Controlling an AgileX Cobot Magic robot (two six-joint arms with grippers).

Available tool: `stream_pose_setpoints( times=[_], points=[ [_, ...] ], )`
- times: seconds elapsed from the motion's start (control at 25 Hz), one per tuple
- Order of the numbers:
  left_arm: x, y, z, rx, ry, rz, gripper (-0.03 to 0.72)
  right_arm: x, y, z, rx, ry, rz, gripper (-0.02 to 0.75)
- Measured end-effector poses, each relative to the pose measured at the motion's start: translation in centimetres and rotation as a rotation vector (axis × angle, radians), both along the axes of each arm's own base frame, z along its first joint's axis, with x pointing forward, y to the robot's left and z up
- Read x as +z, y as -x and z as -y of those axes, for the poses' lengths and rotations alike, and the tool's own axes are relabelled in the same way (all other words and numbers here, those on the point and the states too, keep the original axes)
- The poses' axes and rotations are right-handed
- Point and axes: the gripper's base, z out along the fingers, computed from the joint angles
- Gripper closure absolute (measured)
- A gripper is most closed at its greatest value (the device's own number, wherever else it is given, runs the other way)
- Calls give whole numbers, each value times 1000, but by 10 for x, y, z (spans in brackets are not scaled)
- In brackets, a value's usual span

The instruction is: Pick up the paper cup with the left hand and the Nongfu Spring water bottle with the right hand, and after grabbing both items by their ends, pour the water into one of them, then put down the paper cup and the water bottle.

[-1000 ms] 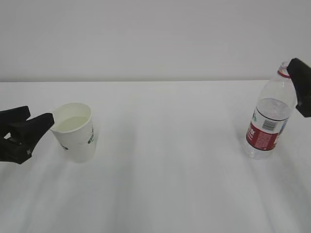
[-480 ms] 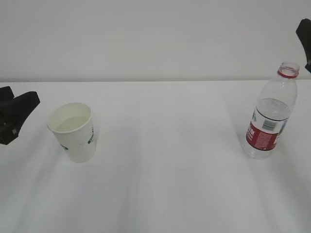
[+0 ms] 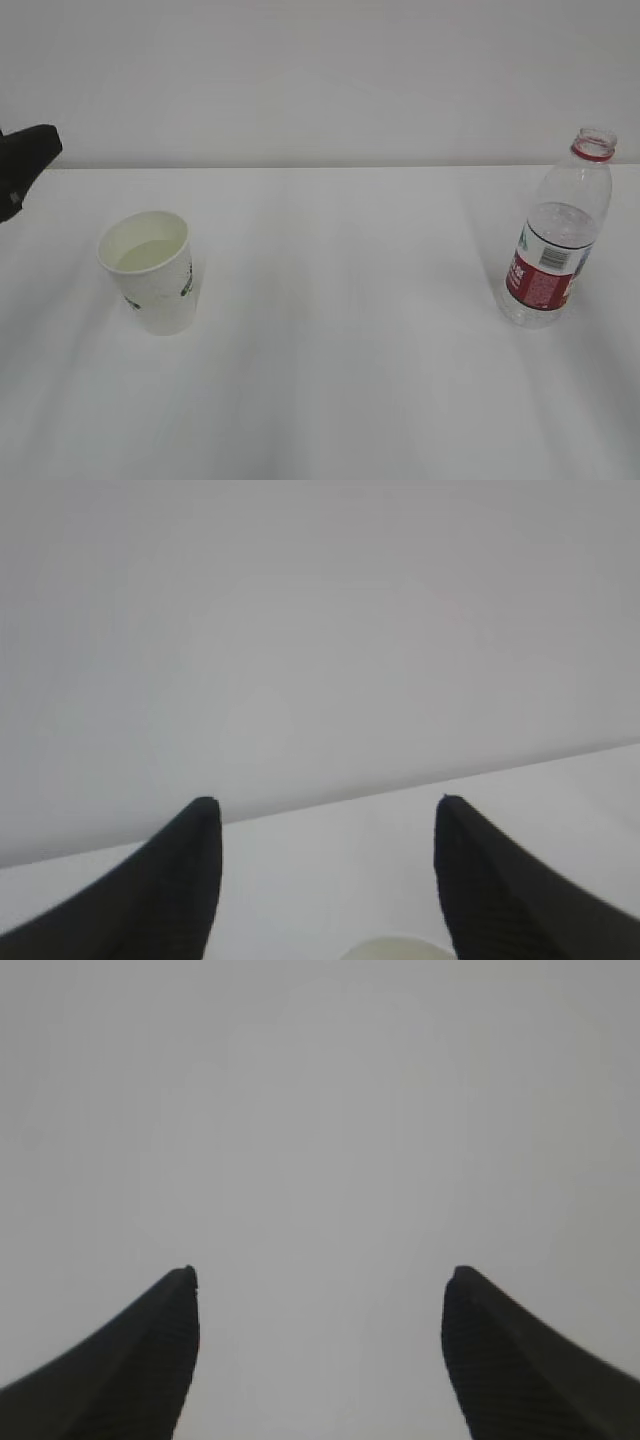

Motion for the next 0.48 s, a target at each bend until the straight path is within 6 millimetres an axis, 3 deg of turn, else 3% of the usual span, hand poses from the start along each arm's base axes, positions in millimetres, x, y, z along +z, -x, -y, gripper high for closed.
stream_pose_setpoints(
  times=[0.28, 0.48],
  points=[
    [40, -2, -1, 17, -16, 98, 200, 32, 8, 2, -12, 2, 37, 170],
    [56, 3, -6, 59, -46, 79, 200, 46, 21, 4, -21, 2, 46, 170]
  ],
)
